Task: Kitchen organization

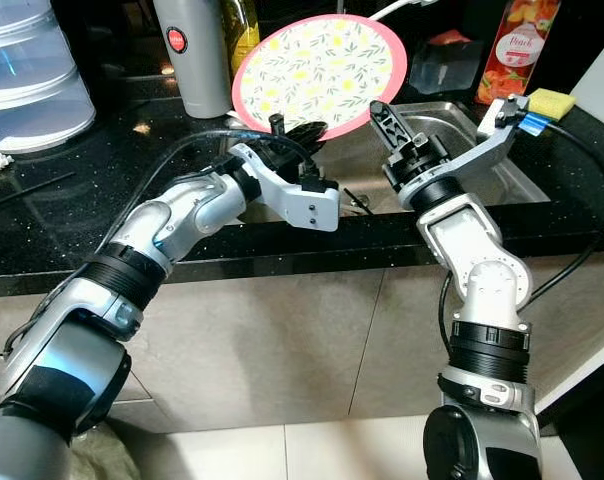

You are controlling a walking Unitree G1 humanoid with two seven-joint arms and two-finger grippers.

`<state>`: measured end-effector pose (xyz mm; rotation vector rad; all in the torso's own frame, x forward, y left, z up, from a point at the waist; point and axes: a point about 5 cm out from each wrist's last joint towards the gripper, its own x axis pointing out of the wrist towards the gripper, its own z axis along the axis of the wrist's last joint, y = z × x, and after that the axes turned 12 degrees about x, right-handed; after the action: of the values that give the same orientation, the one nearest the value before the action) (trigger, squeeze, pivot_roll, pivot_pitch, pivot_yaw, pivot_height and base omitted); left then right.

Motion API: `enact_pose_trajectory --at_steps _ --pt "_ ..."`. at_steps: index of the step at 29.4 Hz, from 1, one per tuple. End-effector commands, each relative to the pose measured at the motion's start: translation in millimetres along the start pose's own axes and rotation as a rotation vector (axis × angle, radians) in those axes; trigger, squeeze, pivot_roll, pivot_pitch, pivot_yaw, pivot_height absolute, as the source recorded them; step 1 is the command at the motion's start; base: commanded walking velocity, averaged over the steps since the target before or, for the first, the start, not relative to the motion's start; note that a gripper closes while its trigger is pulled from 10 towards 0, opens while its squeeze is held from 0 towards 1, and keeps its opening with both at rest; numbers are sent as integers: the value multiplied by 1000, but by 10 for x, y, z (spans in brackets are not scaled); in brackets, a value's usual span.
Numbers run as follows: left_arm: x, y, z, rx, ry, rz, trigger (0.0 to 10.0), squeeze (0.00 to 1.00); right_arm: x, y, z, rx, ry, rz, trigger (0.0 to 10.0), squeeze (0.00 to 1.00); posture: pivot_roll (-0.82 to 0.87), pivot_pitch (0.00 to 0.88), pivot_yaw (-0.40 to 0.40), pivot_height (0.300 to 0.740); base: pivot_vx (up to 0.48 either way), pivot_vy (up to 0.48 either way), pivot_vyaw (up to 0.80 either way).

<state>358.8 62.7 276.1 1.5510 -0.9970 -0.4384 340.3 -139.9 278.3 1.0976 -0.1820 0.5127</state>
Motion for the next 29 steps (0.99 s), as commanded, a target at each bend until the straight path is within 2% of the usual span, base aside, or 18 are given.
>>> enact_pose_trajectory --at_steps 1,7,12,13,15,16,17,22,28,29 --pt "58 51 42 13 -24 23 10000 0 -3 -25 -42 13 14 -23 10000 0 22 0 70 740 0 0 0" --pt "72 49 98 4 -53 22 10000 0 -20 -4 -37 19 3 -21 10000 0 18 0 90 740 0 0 0" --pt "87 26 81 16 -49 16 10000 0 -51 -78 -2 40 -32 -61 10000 0 21 0 92 740 0 0 0" --pt "83 22 79 15 -48 14 10000 0 -60 -87 -5 42 -36 -71 7451 0 11 0 101 740 0 0 0" --pt "82 21 78 14 -48 13 10000 0 -65 -90 -5 42 -38 -76 7451 0 11 0 103 740 0 0 0" --pt "84 17 76 13 -48 11 10000 0 -73 -92 10 41 -46 -77 4627 0 9 0 111 740 0 0 0" --pt "90 10 75 13 -47 9 10000 0 -82 -103 31 32 -62 -82 0 0 6 0 119 740 0 0 0" --pt "134 47 98 22 -60 20 10000 0 -99 -103 73 19 -97 -86 0 0 18 0 143 740 0 0 0" --pt "116 8 103 36 -77 1 10000 0 -106 -144 71 1 -122 -121 0 0 4 0 140 740 0 0 0" --pt "110 -14 111 34 -88 -19 10000 0 -89 -132 64 -30 -120 -136 0 0 -8 0 134 740 0 0 0"
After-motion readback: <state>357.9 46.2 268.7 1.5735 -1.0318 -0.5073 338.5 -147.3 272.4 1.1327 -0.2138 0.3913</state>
